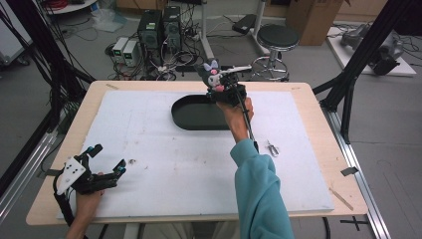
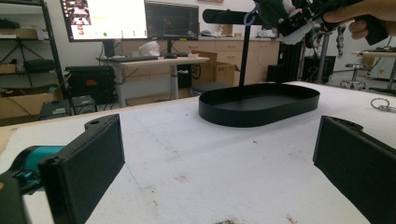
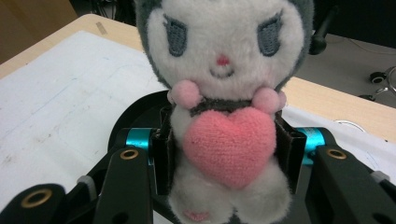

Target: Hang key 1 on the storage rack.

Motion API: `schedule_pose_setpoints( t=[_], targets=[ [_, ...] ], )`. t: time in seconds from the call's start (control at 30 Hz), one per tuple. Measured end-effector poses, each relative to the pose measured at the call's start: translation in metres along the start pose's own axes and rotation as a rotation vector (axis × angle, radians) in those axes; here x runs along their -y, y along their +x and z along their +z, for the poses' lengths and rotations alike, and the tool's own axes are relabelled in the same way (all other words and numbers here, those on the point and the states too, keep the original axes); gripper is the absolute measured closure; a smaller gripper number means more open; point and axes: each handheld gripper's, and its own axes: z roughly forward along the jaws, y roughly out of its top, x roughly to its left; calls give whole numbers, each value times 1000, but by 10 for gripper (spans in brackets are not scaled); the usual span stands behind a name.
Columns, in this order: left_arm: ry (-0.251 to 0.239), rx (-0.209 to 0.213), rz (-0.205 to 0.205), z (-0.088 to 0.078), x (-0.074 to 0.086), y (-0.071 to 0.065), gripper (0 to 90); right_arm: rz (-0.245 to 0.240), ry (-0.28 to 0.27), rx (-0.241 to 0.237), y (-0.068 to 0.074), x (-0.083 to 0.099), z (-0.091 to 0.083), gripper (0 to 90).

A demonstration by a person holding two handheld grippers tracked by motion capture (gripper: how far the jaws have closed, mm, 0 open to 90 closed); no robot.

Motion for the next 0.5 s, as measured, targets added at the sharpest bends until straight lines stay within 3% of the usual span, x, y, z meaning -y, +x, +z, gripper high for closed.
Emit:
schedule_pose_setpoints(
  t=[0.27, 0.5],
  targets=[
    [0, 2, 0, 0, 0, 0, 23, 14, 34, -14, -1, 2, 1, 529],
    [-1, 0, -2, 0, 0, 0, 23, -30, 73, -18, 1, 6, 3, 529]
  ],
)
